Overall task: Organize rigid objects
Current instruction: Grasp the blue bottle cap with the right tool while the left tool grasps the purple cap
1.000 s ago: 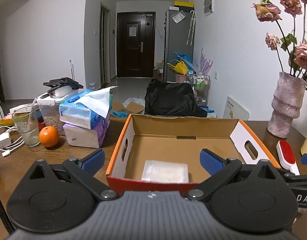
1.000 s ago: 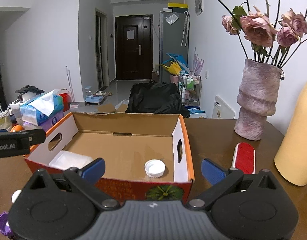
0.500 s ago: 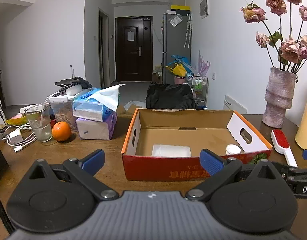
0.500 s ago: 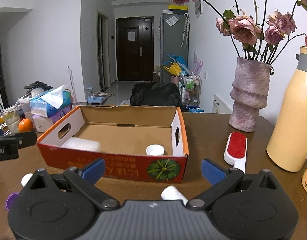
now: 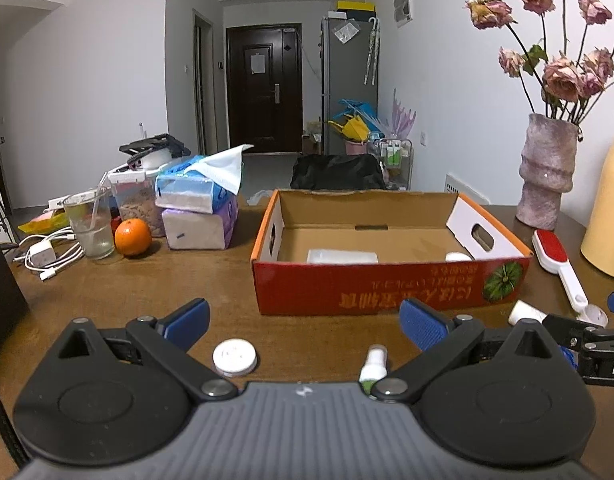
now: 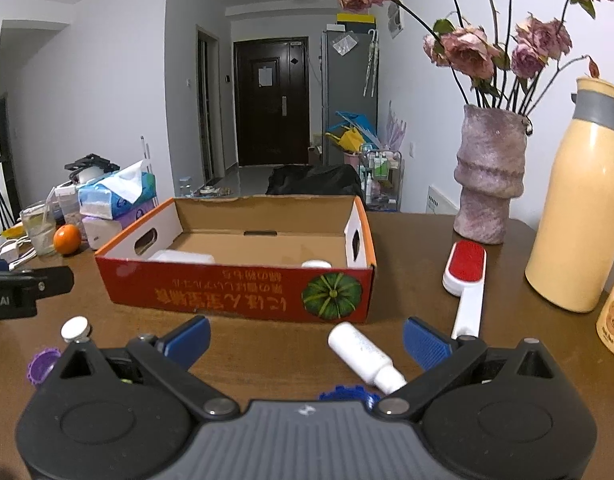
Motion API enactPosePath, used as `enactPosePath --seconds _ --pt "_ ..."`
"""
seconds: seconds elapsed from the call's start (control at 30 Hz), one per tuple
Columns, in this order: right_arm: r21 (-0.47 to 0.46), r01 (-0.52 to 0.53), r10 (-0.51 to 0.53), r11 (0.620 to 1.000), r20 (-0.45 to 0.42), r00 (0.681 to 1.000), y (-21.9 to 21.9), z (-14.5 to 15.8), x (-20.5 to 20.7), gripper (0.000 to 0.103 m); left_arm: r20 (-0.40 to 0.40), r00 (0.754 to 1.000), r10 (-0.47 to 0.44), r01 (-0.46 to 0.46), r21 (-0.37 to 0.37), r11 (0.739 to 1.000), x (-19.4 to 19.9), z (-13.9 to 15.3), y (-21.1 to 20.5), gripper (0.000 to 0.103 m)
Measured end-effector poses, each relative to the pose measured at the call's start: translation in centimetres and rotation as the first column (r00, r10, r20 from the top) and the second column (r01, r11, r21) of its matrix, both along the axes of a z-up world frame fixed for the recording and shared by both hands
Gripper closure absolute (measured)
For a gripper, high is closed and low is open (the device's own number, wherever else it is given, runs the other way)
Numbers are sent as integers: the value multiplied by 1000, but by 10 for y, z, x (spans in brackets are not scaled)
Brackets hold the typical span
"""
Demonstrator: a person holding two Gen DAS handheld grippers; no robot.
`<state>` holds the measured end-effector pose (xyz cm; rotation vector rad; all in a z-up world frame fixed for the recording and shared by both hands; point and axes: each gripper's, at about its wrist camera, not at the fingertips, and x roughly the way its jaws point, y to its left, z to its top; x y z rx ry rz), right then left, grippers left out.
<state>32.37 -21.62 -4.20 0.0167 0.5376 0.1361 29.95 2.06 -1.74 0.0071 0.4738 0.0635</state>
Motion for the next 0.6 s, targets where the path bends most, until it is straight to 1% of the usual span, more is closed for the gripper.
enactPosePath --seconds 0.1,0.27,0.5,0.6 --pt "10 3 -3 1000 -18 1000 -2 -6 -5 0 -15 1000 -4 4 7 1000 -5 -6 -1 0" --pt "-1 10 -10 1000 -31 999 -4 -14 -11 0 -37 999 0 0 11 1000 -12 -14 0 0" --pt "-28 30 -32 999 -69 997 -11 -31 -16 1 -60 998 22 -22 -4 1000 -19 -22 12 0" --pt "-46 36 -40 998 -80 996 -13 -38 -17 2 -69 997 28 -29 -4 1000 -20 -25 16 0"
